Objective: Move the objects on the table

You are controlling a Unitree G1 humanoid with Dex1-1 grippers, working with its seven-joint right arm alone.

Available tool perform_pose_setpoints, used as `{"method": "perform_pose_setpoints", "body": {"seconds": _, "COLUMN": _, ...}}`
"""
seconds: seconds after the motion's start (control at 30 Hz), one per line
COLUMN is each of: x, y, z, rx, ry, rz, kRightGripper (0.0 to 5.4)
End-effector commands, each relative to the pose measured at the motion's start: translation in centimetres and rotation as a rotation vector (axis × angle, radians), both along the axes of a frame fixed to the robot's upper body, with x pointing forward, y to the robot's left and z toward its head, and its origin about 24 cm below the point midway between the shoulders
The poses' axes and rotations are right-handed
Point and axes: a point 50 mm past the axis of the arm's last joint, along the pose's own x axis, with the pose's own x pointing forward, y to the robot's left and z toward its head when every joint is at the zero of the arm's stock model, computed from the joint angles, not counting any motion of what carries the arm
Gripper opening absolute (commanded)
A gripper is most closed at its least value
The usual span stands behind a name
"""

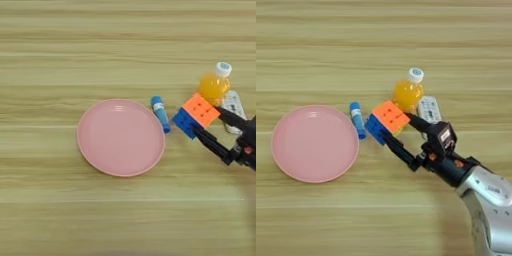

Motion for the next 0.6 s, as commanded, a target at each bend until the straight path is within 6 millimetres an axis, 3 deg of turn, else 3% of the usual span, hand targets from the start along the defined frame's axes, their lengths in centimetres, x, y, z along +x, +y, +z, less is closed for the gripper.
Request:
{"method": "perform_pose_setpoints", "body": {"seconds": 0.03, "x": 0.5, "y": -1.2, "z": 1.4, "rx": -0.088, "ry": -0.082, "rz": -0.029, "kRightGripper": 3.39}}
{"method": "perform_pose_setpoints", "body": {"seconds": 0.6, "x": 0.8, "y": -2.3, "z": -1.4, "rx": -0.222, "ry": -0.016, "rz": -0.08, "kRightGripper": 3.39}}
